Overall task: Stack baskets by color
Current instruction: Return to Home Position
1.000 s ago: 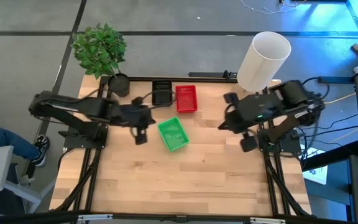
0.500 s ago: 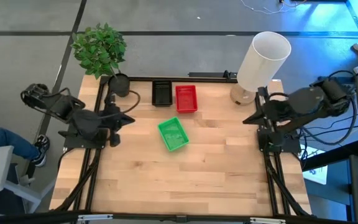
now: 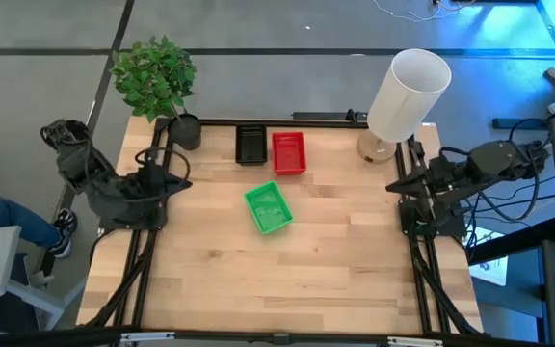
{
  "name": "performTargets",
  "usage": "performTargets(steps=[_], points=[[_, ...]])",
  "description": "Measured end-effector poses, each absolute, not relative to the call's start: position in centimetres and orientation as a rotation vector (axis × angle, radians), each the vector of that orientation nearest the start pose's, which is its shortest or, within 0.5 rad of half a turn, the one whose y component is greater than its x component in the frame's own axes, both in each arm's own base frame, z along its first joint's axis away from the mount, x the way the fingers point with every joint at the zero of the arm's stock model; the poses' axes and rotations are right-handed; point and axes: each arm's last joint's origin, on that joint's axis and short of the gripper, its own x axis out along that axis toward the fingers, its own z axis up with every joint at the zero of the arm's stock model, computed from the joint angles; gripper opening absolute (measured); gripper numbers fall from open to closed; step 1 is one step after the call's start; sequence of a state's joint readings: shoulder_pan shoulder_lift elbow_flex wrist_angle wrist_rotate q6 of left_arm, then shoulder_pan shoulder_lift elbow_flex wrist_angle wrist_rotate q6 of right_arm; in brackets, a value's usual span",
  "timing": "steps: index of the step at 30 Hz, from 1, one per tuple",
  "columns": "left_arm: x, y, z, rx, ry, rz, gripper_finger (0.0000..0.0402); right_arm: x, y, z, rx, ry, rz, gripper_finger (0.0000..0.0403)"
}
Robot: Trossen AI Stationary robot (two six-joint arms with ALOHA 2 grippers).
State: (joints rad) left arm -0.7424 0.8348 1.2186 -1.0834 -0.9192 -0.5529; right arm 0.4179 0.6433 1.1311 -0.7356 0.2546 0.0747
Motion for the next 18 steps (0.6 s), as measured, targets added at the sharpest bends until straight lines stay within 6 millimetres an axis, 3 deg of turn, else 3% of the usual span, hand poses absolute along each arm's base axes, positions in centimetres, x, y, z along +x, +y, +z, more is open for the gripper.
performTargets(steps=[6,11,18], points=[[9.2,-6.1,38.6,-0.107,0.400,0.220,0.0000,7.8,2.6,39.2,0.014,0.175,0.143,0.0000],[10.1,-7.4,35.3,-0.121,0.375,0.180,0.0000,8.0,2.7,38.5,0.007,0.188,0.142,0.0000],[9.2,-6.5,30.8,-0.231,0.255,0.076,0.0000,7.7,2.6,37.7,0.008,0.177,0.143,0.0000]])
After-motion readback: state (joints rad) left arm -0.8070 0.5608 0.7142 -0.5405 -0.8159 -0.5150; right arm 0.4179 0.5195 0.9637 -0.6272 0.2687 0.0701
